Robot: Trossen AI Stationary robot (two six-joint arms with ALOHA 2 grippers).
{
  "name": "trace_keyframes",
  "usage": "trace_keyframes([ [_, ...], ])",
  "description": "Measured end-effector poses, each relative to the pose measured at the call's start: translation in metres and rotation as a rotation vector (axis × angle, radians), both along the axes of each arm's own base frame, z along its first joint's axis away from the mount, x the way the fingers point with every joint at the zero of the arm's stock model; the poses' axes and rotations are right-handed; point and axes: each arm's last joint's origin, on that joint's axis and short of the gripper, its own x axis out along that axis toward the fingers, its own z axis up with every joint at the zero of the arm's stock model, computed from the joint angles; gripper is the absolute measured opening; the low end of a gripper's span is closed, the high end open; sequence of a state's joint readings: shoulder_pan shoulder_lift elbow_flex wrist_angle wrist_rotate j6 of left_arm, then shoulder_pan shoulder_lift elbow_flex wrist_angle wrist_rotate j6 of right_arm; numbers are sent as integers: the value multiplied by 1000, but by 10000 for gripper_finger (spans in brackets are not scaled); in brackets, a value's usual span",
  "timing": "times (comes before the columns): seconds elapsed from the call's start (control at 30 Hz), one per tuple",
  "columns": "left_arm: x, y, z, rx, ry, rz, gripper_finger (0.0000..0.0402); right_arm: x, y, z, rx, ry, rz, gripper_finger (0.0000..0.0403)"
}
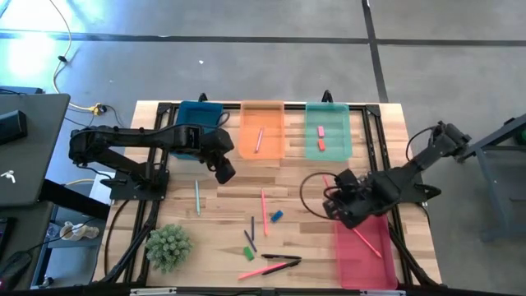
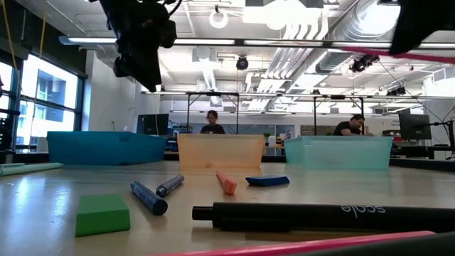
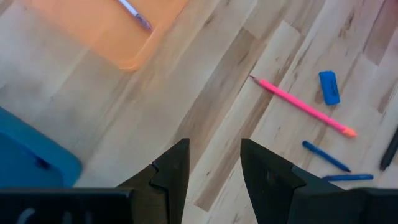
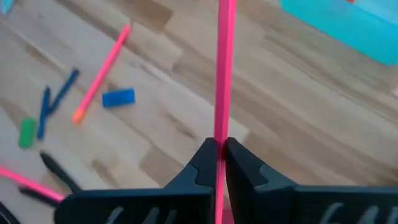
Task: Sort crayons/erasers/pens/pencils in bins
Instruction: Put the top right pink pencil into the pink bin
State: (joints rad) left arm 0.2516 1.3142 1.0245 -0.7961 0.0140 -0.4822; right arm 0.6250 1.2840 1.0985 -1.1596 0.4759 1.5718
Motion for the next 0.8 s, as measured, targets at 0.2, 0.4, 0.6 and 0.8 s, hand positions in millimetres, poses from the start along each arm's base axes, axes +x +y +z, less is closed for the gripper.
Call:
trace_keyframes([
  [0.2,3,2,2,2,-47,108,130,-31,23,0,17,60,67,0],
  [0.4,7,3,4,-35,-101,199,130,-58,49,-1,52,32,143,0],
  [0.6,7,2,4,-76,-114,271,130,-78,72,-11,27,58,237,0],
  [0.8,10,-8,5,-112,-129,292,130,-90,96,-32,-7,142,268,0],
])
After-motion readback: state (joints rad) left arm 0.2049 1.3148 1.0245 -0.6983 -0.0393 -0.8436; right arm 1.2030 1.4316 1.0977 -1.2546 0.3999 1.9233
